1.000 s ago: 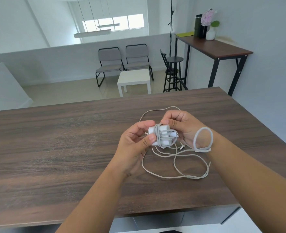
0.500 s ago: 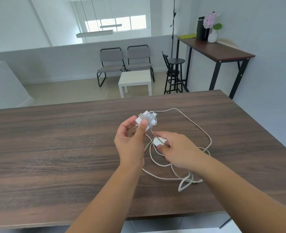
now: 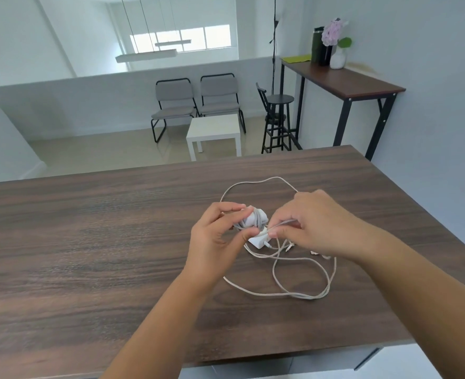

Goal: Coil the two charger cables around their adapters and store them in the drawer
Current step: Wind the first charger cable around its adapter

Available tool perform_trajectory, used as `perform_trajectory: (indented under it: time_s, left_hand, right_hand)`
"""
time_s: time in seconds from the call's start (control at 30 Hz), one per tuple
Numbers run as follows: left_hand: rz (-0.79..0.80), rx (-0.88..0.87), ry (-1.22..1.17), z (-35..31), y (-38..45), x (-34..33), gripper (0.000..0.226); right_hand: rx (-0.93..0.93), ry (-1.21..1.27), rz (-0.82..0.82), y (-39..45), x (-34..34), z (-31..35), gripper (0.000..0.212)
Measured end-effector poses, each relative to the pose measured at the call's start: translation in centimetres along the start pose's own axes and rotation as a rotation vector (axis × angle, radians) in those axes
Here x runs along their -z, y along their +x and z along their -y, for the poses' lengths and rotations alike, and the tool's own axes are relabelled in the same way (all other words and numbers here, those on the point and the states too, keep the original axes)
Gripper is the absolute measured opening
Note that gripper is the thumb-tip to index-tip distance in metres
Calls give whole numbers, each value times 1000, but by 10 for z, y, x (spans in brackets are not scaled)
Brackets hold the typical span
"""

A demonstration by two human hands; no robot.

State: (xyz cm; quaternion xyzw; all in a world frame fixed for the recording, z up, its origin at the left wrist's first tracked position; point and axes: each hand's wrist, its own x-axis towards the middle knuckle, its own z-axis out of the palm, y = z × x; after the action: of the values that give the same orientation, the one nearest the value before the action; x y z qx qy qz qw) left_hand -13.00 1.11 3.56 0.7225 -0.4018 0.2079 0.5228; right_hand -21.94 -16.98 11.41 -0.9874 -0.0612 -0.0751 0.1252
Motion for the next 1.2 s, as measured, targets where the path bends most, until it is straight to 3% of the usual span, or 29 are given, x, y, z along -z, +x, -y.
perform_trajectory:
  time_s: [0.17, 0.33, 0.43, 0.63, 0.77, 0.87, 1.03, 1.2]
  left_hand:
    - [212, 202, -236, -6, 7, 10, 32]
    - [345, 341, -335, -11, 11, 16, 28]
    - [356, 442, -493, -14, 11, 21, 29]
    - [237, 563, -958, -28, 10, 20, 43]
    - [142, 630, -1083, -30, 14, 17, 54]
    - [66, 655, -1145, -33, 20, 19, 45]
    - [-6, 680, -1114, -32, 27, 27, 35]
    - [-81, 726, -1177, -27, 31, 27, 33]
  right_hand:
    - [158, -130, -216, 7, 4, -17, 36]
    - [211, -48, -323, 16, -7, -24, 34]
    - [139, 172, -329, 21, -14, -29, 31]
    - [108, 330, -457, 30, -45, -27, 15]
    - [-86, 739, -435, 38, -63, -9, 45]
    - [-192, 1095, -411, 41, -69, 2, 30]
    - [-213, 1097, -454, 34, -69, 1, 13]
    - [-144, 993, -452, 32, -73, -5, 15]
